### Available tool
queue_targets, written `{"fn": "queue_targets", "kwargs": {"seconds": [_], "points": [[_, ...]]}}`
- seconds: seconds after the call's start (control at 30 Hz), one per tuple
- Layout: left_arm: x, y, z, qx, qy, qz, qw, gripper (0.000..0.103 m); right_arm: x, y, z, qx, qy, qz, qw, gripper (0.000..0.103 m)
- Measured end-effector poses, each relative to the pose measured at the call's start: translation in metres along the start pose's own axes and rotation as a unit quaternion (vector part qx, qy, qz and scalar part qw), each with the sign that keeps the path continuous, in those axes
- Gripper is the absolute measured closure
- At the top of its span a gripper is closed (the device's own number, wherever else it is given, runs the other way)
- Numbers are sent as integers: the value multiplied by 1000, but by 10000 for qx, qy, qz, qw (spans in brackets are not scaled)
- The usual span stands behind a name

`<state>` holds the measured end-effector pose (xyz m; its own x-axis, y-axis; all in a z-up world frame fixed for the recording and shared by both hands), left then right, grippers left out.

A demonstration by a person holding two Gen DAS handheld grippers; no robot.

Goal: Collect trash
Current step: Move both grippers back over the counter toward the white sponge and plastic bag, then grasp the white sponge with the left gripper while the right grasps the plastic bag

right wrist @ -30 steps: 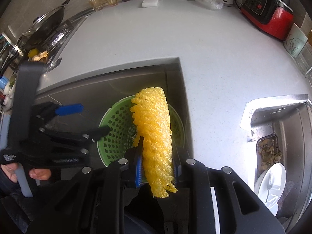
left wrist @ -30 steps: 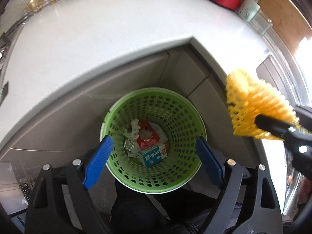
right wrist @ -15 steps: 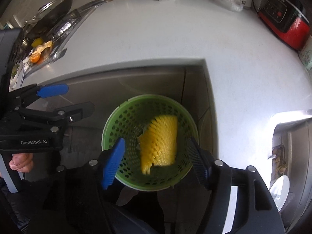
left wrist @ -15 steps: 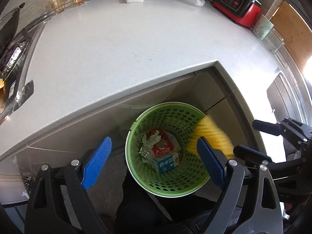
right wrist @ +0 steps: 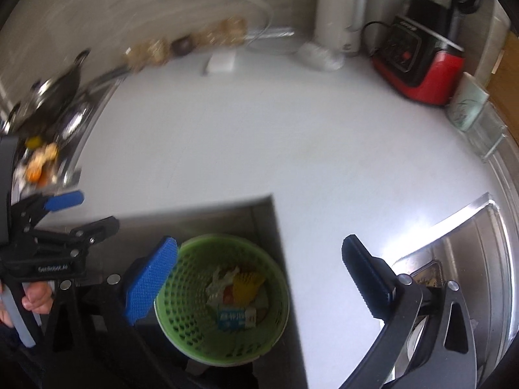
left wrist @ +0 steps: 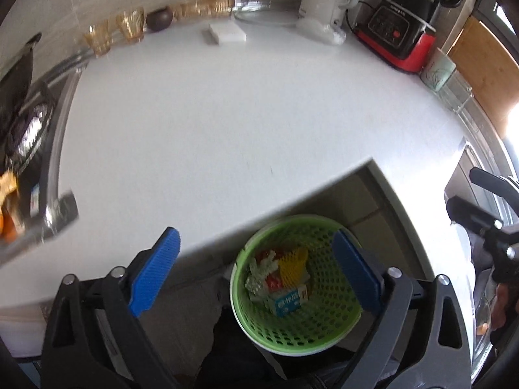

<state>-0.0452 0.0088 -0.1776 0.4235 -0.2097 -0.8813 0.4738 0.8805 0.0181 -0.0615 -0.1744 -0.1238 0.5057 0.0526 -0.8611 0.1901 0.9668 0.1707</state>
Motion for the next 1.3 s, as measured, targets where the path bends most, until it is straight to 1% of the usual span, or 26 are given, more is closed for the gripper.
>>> {"fn": "queue_targets", "kwargs": {"seconds": [0.1,0.3,0.47,0.6,0.77,0.83,0.97,1.13,1.3], "points": [[0,11,21,77,-116,33,9999,8,0,-3,19,213,-130,-43,9997,2],[10,37,62,182,-193,91,9996,8,4,-5,55,564,-337,-185,9977,2],[31,65,102,171,-265,107,9994,8,18,-7,81,882,-396,-325,9948,2],[57,93,139,4,-255,61,9997,8,37,-5,98,1051,-386,-435,9928,2],[98,121,187,-314,-244,-103,9992,8,66,-4,122,1222,-360,-511,9905,2],[117,131,210,-393,-242,-45,9989,8,82,-3,135,1278,-356,-556,9896,2],[156,146,250,-407,-119,175,9989,8,113,-4,166,1286,-367,-624,9891,2],[203,163,282,-685,127,226,9973,8,148,-8,200,1241,-386,-737,9888,2],[230,172,298,-860,264,371,9953,8,174,-11,223,1280,-365,-696,9887,2]]}}
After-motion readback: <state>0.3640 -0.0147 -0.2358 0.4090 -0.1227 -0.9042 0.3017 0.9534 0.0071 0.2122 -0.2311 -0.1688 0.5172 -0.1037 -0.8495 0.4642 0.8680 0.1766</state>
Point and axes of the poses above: each gripper's, at about its wrist camera, not at the fingertips, and x roughly the way its jaws point, y to its left, z to its top, the point moved 5 cm from there along x, roughly the way its jaws point, and after that the axes turned 15 degrees about x, right-handed, at the moved point
